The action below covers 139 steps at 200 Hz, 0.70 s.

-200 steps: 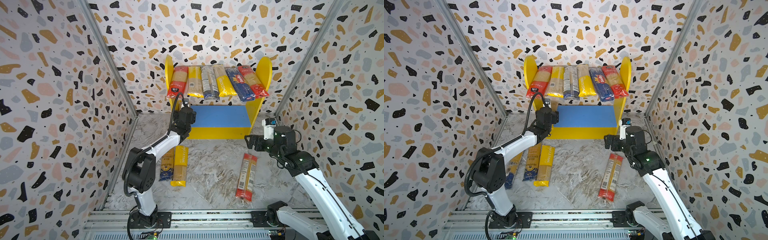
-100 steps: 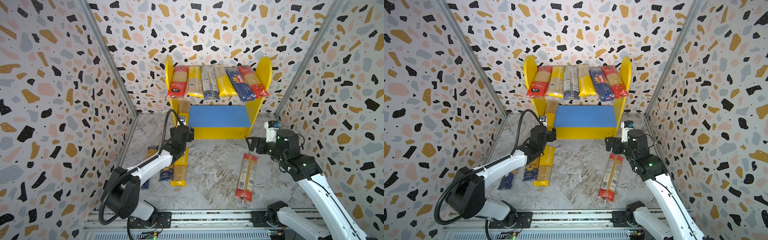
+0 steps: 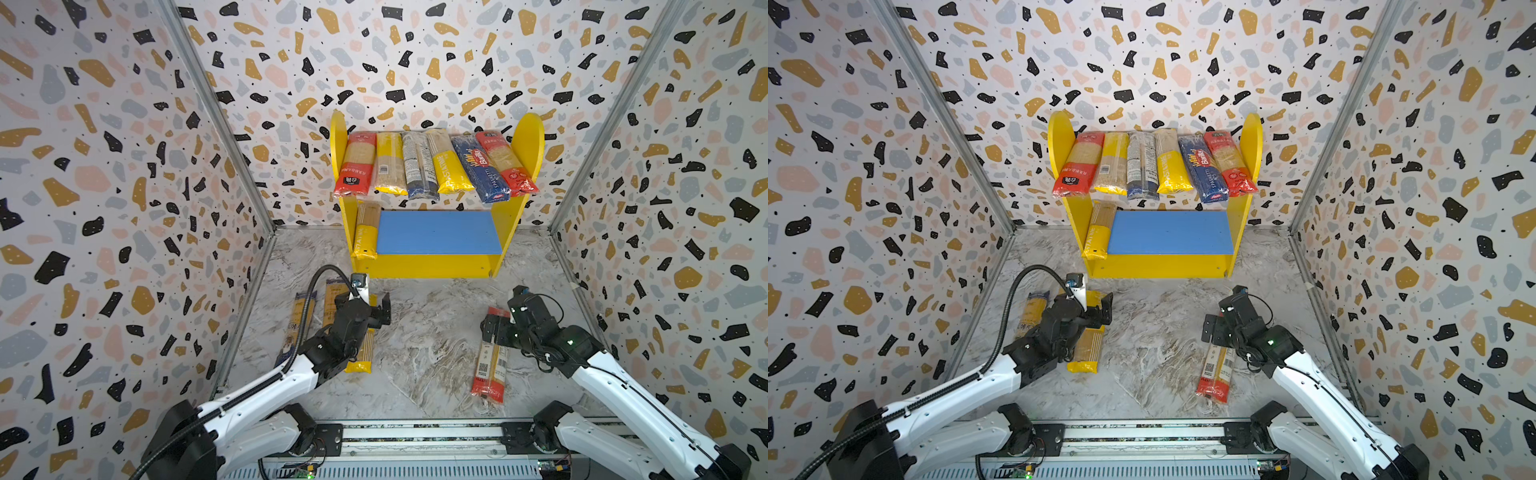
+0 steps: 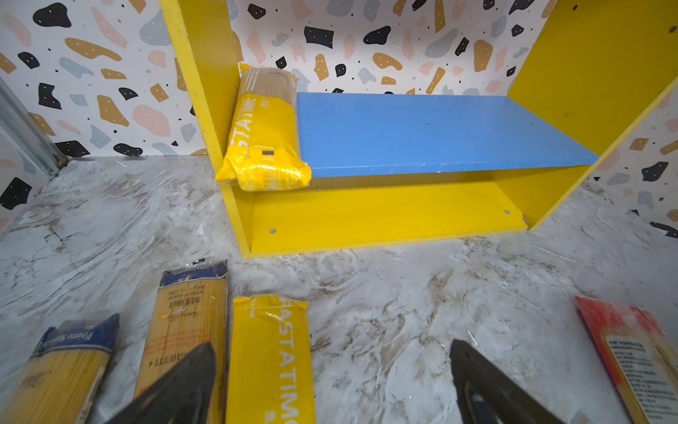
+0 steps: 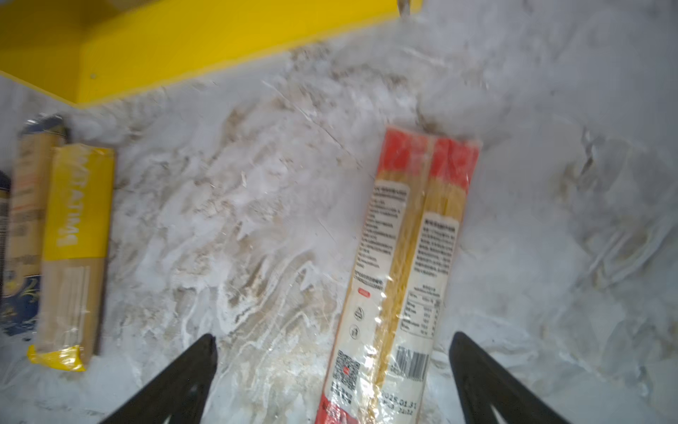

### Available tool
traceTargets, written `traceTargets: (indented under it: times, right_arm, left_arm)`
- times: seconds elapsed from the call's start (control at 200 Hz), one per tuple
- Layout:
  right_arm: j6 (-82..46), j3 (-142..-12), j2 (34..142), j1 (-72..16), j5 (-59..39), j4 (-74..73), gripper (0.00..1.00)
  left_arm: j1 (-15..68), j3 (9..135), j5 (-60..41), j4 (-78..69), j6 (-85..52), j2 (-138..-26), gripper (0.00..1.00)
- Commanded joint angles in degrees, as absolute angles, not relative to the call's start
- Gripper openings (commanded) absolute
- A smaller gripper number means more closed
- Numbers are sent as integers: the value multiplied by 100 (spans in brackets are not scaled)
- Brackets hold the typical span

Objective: Place and organize the pasta boxes and bags onto the shelf
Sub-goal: 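Lower the pack onto the blue shelf and open the left gripper, then close the right gripper on the red-topped pack while the left draws back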

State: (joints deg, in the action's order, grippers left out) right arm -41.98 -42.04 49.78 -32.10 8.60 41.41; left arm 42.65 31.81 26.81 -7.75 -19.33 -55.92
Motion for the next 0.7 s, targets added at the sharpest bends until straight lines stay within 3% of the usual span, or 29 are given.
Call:
traceTargets:
  times: [0.0, 0.285, 0.691]
  right_arm:
    - [-4955, -3792, 4742, -3325, 864, 4197, 99]
    - [-5825, -3103, 4896, -4207, 1055, 3917, 99]
    - [-6913, -2568, 5278, -4887, 1685, 3749, 99]
  left_arm:
    - [4393, 2927, 2600, -735, -2195, -5084, 99]
    - [4442, 2682, 2154, -493, -2323, -4471, 99]
    - [4568, 2515, 2019, -498, -2450, -4423, 99]
